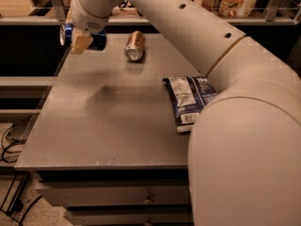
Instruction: Place pepsi can upright
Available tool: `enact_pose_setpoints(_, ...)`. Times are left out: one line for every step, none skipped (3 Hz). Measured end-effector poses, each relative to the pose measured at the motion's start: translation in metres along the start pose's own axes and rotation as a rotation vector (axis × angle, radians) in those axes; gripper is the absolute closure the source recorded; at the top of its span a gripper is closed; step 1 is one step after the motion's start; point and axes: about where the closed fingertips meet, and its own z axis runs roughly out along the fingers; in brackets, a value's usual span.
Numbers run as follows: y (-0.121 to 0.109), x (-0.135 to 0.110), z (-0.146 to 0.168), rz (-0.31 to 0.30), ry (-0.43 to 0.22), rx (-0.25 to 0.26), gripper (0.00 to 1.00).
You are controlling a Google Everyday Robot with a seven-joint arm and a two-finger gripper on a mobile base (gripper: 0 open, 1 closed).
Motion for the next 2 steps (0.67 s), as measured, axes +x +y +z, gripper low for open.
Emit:
enact_pose_setpoints(0.009, 0.005, -0.009, 0.051, -0.153, 0.017, 1.0)
enact_pose_setpoints(0.024, 0.008, -0.012, 0.109, -0.281, -0.002, 1.0)
